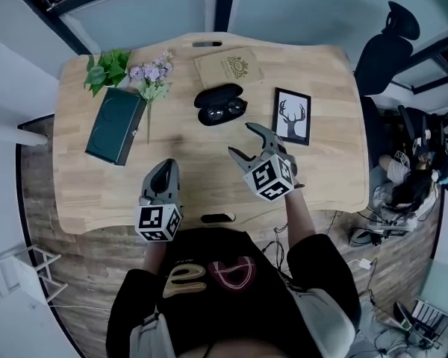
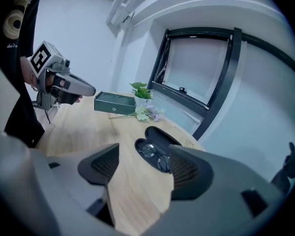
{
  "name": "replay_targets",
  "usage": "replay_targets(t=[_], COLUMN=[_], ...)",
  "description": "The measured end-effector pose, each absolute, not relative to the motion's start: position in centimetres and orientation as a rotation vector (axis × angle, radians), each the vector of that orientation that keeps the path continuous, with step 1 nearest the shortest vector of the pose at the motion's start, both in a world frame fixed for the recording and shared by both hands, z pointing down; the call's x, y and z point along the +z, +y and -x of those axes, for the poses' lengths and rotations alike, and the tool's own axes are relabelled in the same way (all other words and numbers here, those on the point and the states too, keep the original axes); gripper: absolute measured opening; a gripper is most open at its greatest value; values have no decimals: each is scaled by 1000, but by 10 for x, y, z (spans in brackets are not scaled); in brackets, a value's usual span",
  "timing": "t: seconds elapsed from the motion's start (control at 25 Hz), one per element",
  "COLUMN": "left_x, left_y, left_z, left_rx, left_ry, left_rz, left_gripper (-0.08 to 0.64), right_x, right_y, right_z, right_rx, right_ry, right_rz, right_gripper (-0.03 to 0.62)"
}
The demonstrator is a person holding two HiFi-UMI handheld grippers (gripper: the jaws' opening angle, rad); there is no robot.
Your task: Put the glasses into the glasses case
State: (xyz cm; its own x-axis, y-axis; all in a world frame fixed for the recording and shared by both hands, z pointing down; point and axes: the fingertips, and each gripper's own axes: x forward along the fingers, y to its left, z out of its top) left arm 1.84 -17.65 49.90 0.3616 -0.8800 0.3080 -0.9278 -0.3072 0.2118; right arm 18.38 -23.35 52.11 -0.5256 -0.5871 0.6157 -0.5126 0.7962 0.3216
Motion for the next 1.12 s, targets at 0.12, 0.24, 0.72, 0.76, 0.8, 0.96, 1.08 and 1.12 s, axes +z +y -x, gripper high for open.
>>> replay_targets(t=[0.12,0.24,0.72,0.76,0.8,0.96,1.08,1.12], left_x=[486,479,468,466,463,462,462,461], left_y=[-172,-165,-143,-141,-141,-137,-136,-136], left_z=[-29,-37,-52,-52,-52,-52,-53,-55], left_rx=[147,125,78,71,64,62,67,68], left_ry=[-1577,-1562,-1556,-1562,-1566,-1564,-1547,-1536], left_rz=[-2321,-2353,-2420,-2430,-2439,-2445,-2463,-2473], left_gripper=[32,32,32,32,32,32,32,32], right_x=[510,498,468,465,463,458,458,458], right_y=[-217,-204,-169,-167,-166,-154,-148,-146], right_z=[-181,-181,-194,-196,-198,-203,-201,-199], right_rx=[-118,-97,70,70,74,136,176,184], right_ry=[-2280,-2321,-2440,-2442,-2446,-2463,-2478,-2487], right_rz=[-849,-932,-1357,-1394,-1428,-1552,-1593,-1587], right_gripper=[304,304,304,304,304,304,304,304])
